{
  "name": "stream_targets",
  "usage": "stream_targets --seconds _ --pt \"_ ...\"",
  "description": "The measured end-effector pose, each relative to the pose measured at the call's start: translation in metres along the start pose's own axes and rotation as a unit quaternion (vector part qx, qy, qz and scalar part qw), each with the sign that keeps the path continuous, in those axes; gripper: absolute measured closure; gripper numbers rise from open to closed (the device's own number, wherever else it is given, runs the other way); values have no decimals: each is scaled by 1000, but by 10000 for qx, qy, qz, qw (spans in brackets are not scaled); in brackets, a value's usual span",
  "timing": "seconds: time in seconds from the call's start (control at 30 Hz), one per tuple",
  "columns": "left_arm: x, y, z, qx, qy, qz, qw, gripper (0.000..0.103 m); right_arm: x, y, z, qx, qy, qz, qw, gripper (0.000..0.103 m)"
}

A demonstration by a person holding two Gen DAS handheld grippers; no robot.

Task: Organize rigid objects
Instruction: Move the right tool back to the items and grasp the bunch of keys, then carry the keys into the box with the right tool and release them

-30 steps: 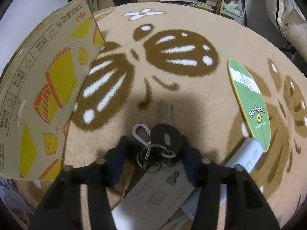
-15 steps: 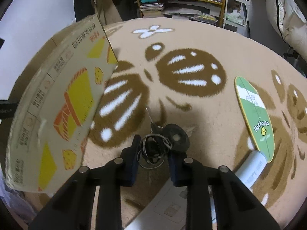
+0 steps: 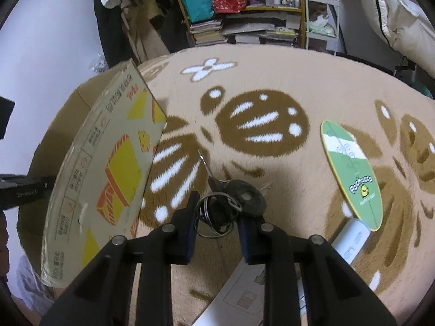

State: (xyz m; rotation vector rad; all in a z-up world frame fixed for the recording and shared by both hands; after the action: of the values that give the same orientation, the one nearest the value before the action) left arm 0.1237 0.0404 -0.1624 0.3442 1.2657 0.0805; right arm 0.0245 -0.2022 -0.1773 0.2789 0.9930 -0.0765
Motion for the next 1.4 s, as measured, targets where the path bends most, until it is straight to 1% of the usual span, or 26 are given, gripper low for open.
stream_targets --seconds 0.27,0.63,0.8,1.07,1.2,1.4 --pt "0 0 0 18 -2 21 10000 79 -20 15 30 -64 -405 169 9990 76" --pt "1 -2 -1 38 -5 34 10000 79 -47 61 81 -347 -968 577 9930 76" --pt "1 -2 -1 39 -5 32 10000 79 -52 83 95 -573 -1096 713 9898 76" --pt "1 -2 -2 37 -4 33 10000 80 -51 111 100 -819 -1090 938 9862 76" --pt "1 -2 -2 31 0 22 10000 80 -45 118 93 -650 -930 1302 9850 76" --pt "1 -1 -2 32 3 7 10000 80 -29 126 76 -681 -697 1367 9858 76"
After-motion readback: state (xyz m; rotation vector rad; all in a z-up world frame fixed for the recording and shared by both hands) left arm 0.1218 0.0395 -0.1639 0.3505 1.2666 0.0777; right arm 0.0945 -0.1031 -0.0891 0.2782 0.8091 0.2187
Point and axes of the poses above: each gripper's, at about its wrist camera, not at the fingertips, and x roughly the way its jaws point, y to its left, z to its top, the point moved 4 cm from there along x, roughly the way its jaws point, and after that the axes turned 3 degrees about -x, right-handed, at the moved point
